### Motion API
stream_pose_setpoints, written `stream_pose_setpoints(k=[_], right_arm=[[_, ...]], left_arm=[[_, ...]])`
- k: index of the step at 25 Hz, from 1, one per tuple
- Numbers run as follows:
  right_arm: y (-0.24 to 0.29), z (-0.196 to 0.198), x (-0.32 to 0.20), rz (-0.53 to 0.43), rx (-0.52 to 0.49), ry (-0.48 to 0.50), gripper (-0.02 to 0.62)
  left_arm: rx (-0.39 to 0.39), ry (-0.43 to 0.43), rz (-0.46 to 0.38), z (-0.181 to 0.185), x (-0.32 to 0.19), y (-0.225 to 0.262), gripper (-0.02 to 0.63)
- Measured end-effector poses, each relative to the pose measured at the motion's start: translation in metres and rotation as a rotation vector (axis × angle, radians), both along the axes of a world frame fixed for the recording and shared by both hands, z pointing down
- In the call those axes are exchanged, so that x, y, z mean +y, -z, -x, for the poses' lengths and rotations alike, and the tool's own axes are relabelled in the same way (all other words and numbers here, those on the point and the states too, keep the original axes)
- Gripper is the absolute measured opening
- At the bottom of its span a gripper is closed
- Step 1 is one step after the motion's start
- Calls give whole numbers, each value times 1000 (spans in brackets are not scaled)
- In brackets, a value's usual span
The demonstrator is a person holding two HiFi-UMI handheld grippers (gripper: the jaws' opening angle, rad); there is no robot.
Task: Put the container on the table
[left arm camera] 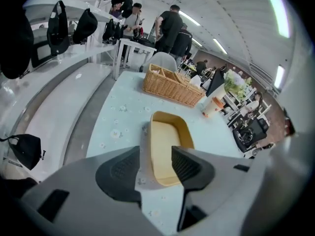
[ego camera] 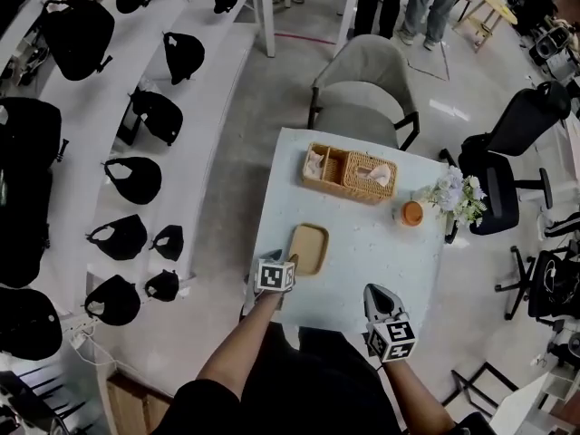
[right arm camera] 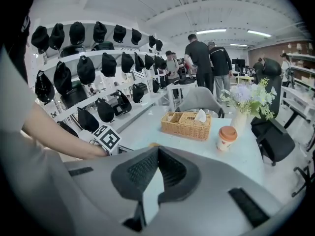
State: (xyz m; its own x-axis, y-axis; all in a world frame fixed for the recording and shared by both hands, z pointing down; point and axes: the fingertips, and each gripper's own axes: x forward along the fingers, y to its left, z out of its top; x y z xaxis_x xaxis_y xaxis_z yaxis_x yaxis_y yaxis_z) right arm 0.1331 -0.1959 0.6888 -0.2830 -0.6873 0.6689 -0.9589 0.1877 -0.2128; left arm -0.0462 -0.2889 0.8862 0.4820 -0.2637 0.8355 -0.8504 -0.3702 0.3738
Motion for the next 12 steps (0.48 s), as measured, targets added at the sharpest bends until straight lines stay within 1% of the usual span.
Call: stream_pose_setpoints(k=[3, 7, 12], right_arm=[[3, 7, -1, -18, -16, 20, -2], [9, 9, 0, -33, -16, 9, -2], [17, 18, 7, -59, -24, 59, -2]], left_arm=[[-3, 6, -53, 6, 3, 22, 183], [4, 16, -151, 8, 15, 59, 184], [58, 79, -269, 12, 29, 122, 192]])
